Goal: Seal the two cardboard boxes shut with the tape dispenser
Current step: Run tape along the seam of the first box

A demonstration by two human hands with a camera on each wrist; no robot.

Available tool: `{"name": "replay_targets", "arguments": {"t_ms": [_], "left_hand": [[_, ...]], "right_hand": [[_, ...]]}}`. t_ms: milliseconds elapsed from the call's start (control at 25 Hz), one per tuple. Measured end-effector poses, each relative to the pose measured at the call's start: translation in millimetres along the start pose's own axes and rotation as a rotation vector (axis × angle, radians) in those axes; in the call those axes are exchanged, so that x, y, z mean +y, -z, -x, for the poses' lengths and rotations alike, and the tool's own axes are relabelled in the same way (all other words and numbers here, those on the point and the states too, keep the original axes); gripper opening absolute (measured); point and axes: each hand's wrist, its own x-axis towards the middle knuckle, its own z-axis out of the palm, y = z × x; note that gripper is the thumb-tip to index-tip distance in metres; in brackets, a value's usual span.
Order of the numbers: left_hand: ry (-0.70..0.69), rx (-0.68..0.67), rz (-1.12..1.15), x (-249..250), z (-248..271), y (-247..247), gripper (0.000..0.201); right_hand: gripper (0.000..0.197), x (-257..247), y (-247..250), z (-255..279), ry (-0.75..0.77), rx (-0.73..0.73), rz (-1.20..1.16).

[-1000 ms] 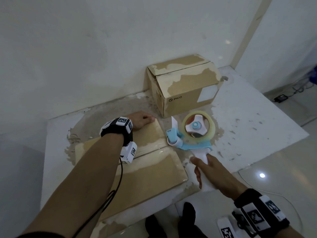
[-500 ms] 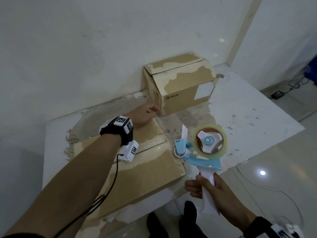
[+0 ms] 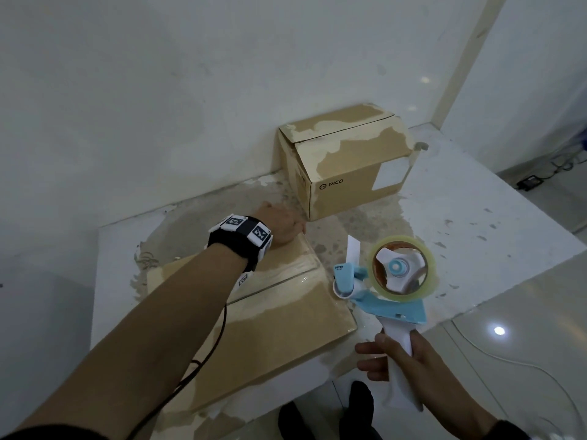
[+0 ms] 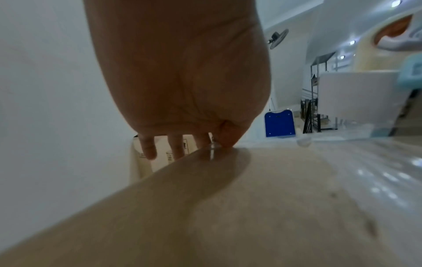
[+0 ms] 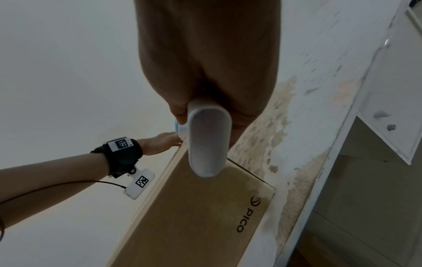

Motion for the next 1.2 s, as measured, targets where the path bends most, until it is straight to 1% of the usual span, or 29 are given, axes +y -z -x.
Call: {"name": "replay_targets", "arguments": {"t_ms": [40, 80, 120, 160, 200, 240, 320, 480, 560, 680, 760, 840, 960, 1080, 1120, 1200], "left_hand": [[-0.021, 0.07, 0.003, 4, 3, -1, 0.041], [-0.082, 0.152, 0.017, 9, 8, -2, 0.042], [-0.159, 0.197, 0.028, 16, 14, -4, 0.042], [-0.223, 0.199, 0.017, 22, 21, -6, 0.04], [-0.251, 0.177, -0.02, 26, 27, -7, 0.037], [-0.241, 0.156, -0.056, 28, 31, -9, 0.034], [-0.175, 0.103, -0.059, 27, 32, -7, 0.032], [-0.102, -0.016, -0.052, 33, 23, -2, 0.03], [-0.091, -0.039, -0.018, 32, 22, 0, 0.03], [-0.091, -0.07, -0.011, 28, 21, 0, 0.031], [-0.088, -0.082, -0.007, 29, 20, 1, 0.032], [-0.086, -0.101, 0.003, 31, 21, 3, 0.032], [-0.078, -0.127, 0.014, 32, 22, 6, 0.033], [-0.075, -0.136, 0.03, 30, 22, 6, 0.033], [-0.076, -0.142, 0.029, 29, 21, 6, 0.034], [-0.081, -0.162, 0.017, 30, 21, 7, 0.036]], "right_hand": [[0.027, -2, 0, 1, 0.008, -0.001, 0.013], [0.025, -4, 0, 2, 0.015, -0.007, 0.031], [0.024, -7, 1, 3, 0.02, -0.012, 0.048], [0.022, -9, 1, 5, 0.021, -0.017, 0.069], [0.02, -11, 3, 8, 0.024, -0.019, 0.101], [0.019, -12, 4, 11, 0.036, -0.024, 0.142], [0.017, -15, 7, 14, 0.077, -0.038, 0.21], [0.036, -12, 20, 20, 0.11, -0.076, 0.315], [0.044, -4, 30, 30, 0.099, -0.097, 0.349], [0.05, 16, 44, 51, 0.04, -0.118, 0.375], [0.051, 31, 51, 62, 0.004, -0.112, 0.357], [0.049, 39, 55, 68, 0.002, -0.089, 0.349], [0.048, 43, 61, 75, -0.007, -0.085, 0.335], [0.049, 46, 60, 82, -0.034, -0.087, 0.379], [0.049, 47, 56, 83, -0.026, -0.086, 0.376], [0.051, 46, 46, 80, 0.013, -0.135, 0.37]]}}
